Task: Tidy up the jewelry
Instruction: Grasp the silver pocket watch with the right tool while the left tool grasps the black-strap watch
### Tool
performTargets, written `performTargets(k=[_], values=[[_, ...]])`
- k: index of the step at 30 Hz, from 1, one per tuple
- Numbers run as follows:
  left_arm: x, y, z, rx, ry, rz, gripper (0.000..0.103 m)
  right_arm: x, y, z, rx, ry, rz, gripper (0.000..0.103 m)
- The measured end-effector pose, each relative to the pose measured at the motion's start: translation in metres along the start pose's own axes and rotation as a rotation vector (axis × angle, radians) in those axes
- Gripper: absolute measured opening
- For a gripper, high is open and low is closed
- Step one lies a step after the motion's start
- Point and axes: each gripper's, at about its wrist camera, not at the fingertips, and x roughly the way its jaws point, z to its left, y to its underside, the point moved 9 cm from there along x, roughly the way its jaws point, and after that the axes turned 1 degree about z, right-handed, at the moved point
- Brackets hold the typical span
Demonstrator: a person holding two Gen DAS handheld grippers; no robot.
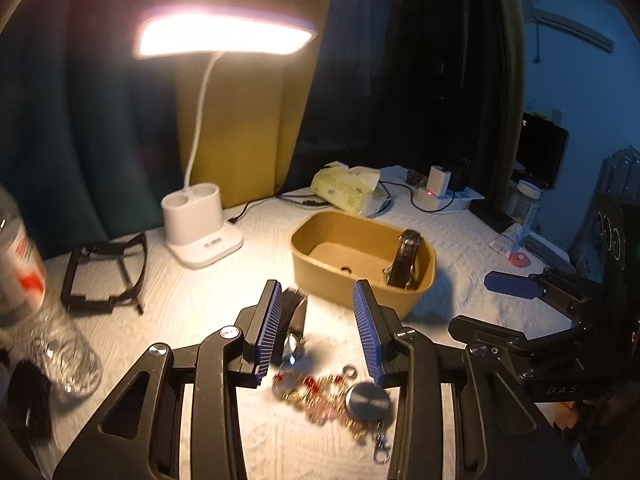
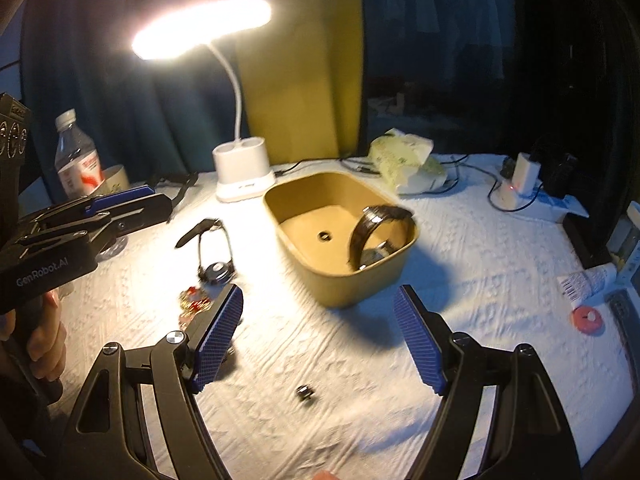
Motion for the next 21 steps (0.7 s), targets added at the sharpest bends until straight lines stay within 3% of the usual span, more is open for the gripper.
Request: performTargets(k=[21], values=[[-0.016,0.068,0.060,-0.120,-0.059,0.091,0.039,0.044,0.036,0.068,-0.097,-0.074,0.145,0.077]])
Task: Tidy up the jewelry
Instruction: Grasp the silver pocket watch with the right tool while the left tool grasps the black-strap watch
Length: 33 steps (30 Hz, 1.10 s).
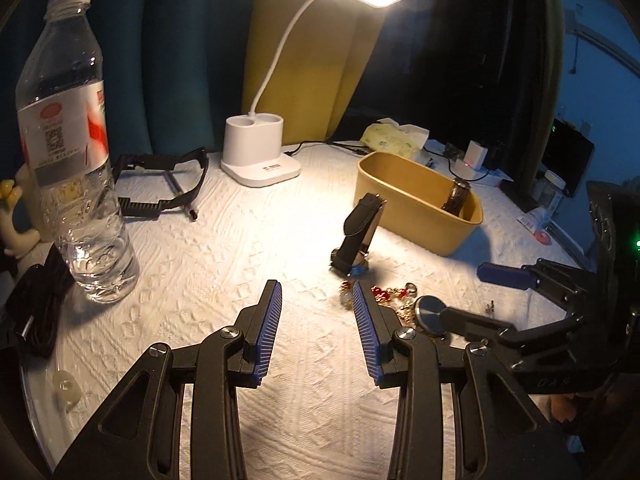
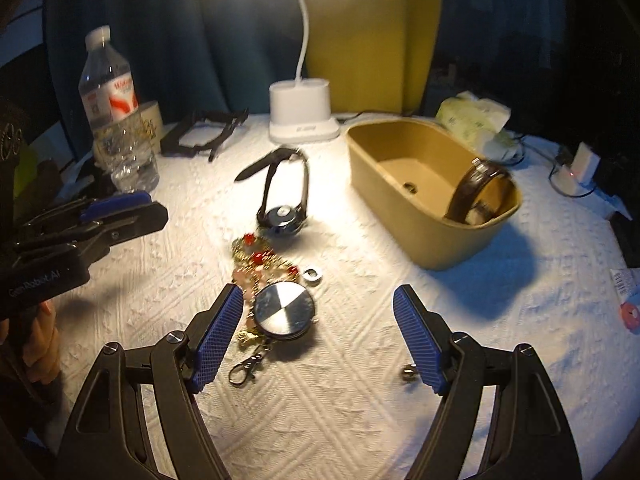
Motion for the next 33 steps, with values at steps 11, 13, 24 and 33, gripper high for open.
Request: performTargets(k=[11,13,24,33], values=[[0.008,0.005,0.010,-0.036,0.014,0.025,0.039,0.030,0.010,0.013,-0.009,-0.015,0.093,0.048],[0.009,0.005,0.012,-0.044,0.013,0.028,0.039,0.028,0.009,0.014,-0.005,-0.030,0.092,0.040],[0.010,0.005,0.009,-0.030,-0.021,0.034,0.039,0.009,0.005,0.011,-0.009,-0.033,0.040,0.040],[0.013,0.003,-0.002,0.007,-0.049,0.041,0.039,-0.009,0.005,-0.011,0.031,-0.028,-0.003,0.040]])
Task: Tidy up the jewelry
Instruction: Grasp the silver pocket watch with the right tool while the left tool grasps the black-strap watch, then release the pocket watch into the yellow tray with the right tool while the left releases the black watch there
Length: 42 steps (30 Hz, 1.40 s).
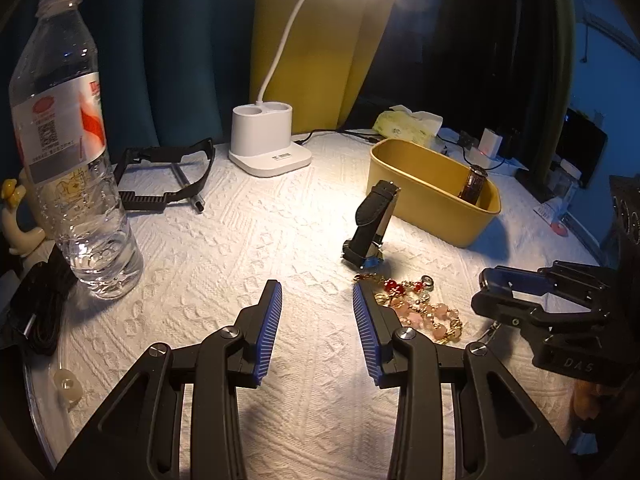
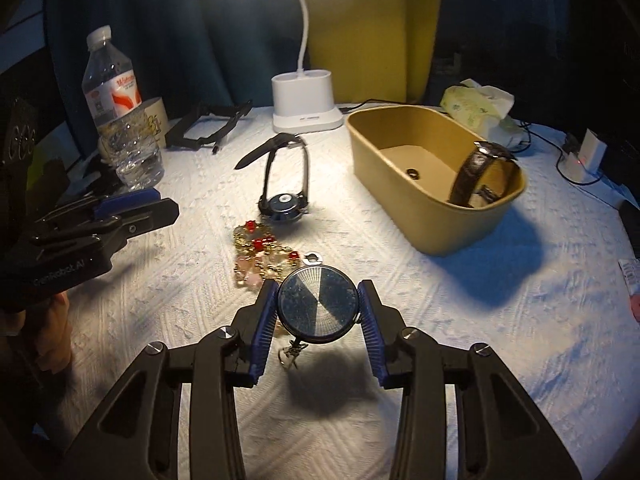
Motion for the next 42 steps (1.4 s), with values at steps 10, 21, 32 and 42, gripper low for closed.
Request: performTargets(k=[10,21,32,42], values=[[0.011,-0.020,-0.030,0.038,0.021,-0.002,0.039,-0.007,-0.003,-0.029,0.051,-0.010,-0.035,0.040],[0.049,-0.031,-0.039,0.049,0.017,0.054,0.039,-0.005,-0.008,-0.066,0.105,-0.009,-0.055,0.040],[0.079,-0.034,-0.036,0.040,-0.016,0.103,0.039,-0.002,-0.015,-0.080,0.121,-0.016,-0.069,0.040],[0.071,-0.044,-0.044,0.066,-0.007,0.043,0.014,-0.010,-0.018,-0.081,0.111,-0.011,-0.090,0.040]])
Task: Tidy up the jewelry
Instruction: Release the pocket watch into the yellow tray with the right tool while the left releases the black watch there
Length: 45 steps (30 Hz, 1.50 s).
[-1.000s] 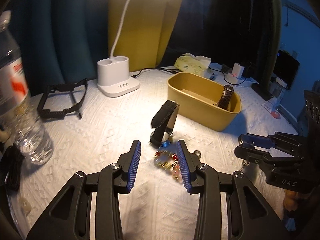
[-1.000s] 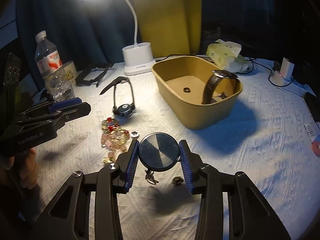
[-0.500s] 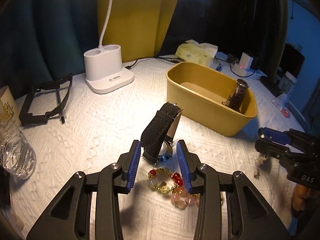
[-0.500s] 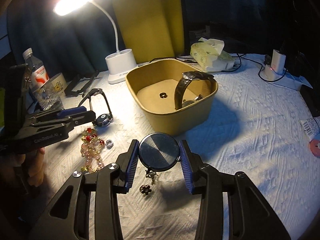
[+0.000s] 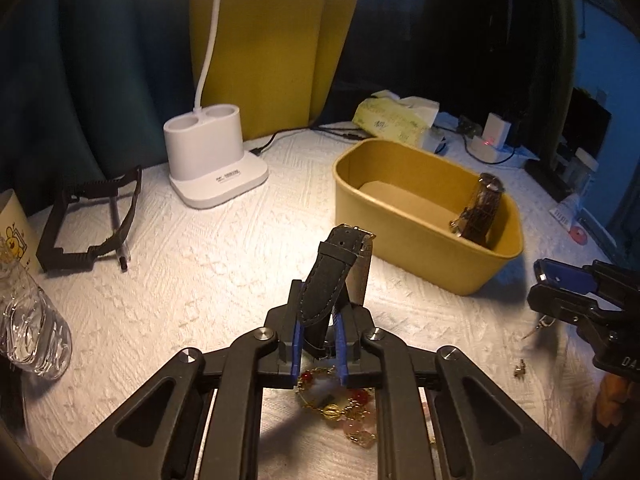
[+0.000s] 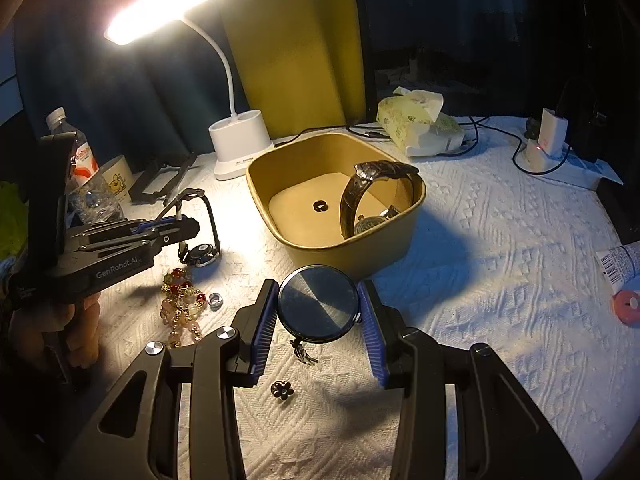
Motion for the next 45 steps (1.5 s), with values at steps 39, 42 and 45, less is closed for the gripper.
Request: performTargets(k=[39,42,45], values=[[-0.042,-0.067,-0.034,0.080,0.073,-0.186,0.014,-0.008,-0.064,0.015,-0.086,-0.015,-0.144,0.040],[-0.034,-0.069,-0.035,0.085,0.075,-0.178,0.014,0.005,-0.067,0.018,-0.087,-0.031,-0.134,0.040],[-0.027,-0.072,-0.034,0.088,0.071,-0.167,0.014,0.019,-0.067,0.020,-0.082,-0.049,-0.119,0.040]])
